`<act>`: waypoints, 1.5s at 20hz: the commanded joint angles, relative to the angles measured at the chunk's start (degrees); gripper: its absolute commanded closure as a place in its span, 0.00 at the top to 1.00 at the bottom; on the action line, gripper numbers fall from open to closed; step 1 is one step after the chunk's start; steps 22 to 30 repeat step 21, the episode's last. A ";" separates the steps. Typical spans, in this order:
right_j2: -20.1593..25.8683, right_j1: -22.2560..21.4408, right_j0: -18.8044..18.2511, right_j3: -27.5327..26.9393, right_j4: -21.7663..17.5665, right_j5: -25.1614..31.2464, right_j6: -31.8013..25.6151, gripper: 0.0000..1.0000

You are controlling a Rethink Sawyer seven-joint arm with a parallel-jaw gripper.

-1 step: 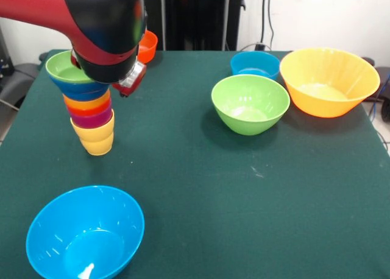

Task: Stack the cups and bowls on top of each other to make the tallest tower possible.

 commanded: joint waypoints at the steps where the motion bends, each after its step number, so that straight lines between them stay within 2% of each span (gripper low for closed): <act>1: 1.92 0.04 2.42 -3.78 -5.45 1.35 -15.57 1.00; 14: 1.16 -1.13 3.11 -6.70 -5.61 5.38 -18.52 1.00; 21: -0.01 -3.97 3.30 -3.22 -4.35 6.27 -17.74 1.00; 30: -0.01 -3.97 3.30 -3.22 -4.35 6.27 -17.74 1.00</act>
